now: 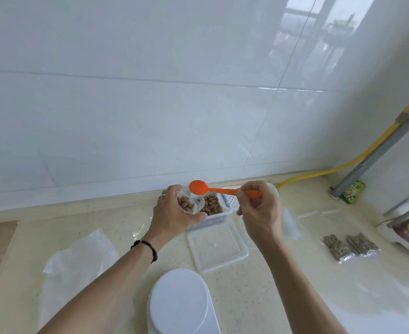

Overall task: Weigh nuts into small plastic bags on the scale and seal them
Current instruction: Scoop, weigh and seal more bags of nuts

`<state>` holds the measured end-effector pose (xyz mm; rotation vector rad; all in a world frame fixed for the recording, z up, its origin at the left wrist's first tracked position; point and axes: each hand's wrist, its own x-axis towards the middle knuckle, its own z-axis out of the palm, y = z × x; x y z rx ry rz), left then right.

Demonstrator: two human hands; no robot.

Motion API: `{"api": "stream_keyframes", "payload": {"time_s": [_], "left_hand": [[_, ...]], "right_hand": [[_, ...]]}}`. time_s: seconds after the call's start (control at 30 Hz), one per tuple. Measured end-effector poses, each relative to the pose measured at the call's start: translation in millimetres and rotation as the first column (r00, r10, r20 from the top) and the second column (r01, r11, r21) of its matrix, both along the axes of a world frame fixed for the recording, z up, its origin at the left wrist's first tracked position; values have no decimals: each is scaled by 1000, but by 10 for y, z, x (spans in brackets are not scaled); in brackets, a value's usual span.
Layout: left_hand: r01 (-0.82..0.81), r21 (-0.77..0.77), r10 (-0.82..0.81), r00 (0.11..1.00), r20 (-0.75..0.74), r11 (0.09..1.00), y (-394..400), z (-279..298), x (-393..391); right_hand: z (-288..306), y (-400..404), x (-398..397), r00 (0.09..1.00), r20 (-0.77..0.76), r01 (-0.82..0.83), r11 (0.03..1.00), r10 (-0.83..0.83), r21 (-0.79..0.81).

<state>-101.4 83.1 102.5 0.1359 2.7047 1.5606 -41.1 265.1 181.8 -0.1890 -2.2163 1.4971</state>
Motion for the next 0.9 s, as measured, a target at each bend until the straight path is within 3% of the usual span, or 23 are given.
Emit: {"api": "stream_keyframes", "payload": {"time_s": [0.13,0.3,0.43,0.57,0.7,0.8,0.9], "left_hand": [[64,-21,-65,997,-43,998,22,-26,294],[208,-6,-207,969,-135,978,205,-127,696],[328,-76,-336,931,-143,942,318,-233,929],[380,-154,-400,908,-126,912,344,-335,1050],[418,-216,-444,892,-88,883,333,-411,1106],[433,-225,-456,889,-55,873,324,-402,1114],[437,-200,-455,889,-50,877,312,-316,1123]], "right_hand": [[-241,92,410,961,80,277,945,-266,-177],[-950,231,1111,813,320,577,749,-487,-326],[-1557,281,1669,654,520,755,519,-550,-401],[-1920,263,1934,593,607,803,440,-528,-402],[-2047,221,1996,571,652,808,481,-499,-340],[-2083,216,2011,487,690,777,626,-536,-62],[-1972,234,1969,418,671,702,686,-613,190]]}}
